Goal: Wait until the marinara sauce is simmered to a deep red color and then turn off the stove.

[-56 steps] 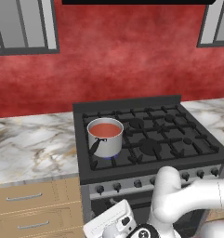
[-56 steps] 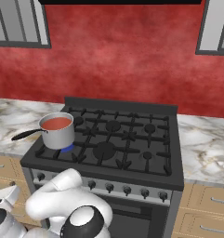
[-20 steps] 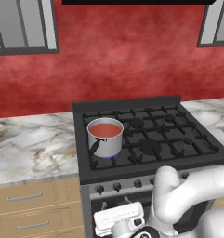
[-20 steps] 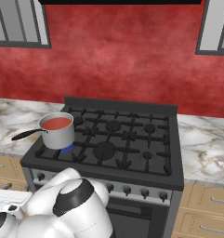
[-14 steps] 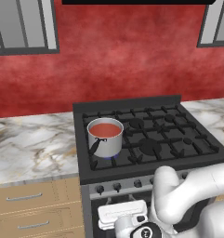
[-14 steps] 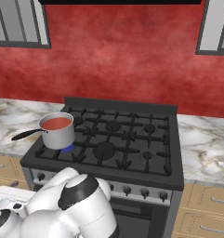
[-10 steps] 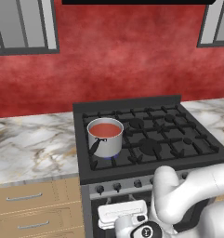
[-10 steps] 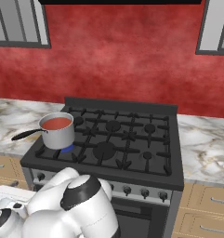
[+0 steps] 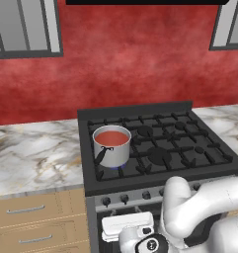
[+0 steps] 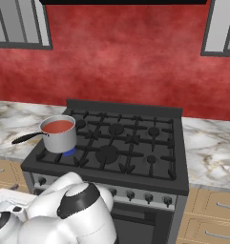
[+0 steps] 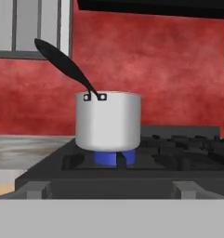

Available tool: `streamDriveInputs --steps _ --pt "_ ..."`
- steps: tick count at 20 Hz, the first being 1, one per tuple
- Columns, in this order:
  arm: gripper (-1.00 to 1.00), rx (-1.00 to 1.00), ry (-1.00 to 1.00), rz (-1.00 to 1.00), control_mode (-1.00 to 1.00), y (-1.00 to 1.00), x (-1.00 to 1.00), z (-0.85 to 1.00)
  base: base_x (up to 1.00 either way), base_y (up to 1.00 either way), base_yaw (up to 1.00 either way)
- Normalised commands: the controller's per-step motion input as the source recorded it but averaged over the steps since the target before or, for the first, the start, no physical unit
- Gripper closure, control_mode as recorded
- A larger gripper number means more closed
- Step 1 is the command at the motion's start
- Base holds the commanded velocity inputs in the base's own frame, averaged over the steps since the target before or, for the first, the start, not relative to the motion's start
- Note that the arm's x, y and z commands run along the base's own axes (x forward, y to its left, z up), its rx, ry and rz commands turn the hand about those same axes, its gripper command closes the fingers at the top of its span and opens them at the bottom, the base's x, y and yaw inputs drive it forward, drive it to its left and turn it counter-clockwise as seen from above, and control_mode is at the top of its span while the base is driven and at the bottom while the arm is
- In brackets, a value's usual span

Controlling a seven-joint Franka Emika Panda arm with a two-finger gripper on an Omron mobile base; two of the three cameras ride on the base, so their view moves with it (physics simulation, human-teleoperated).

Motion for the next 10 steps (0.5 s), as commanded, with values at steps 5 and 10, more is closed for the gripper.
streamDriveInputs --steps 5,10 --pt "-1.00 0.00 0.10 0.00 -1.00 0.00 0.35 0.00 0.00 0.00 0.00" --pt "-1.00 0.00 0.19 0.00 -1.00 0.00 0.26 0.02 0.00 0.00 0.00"
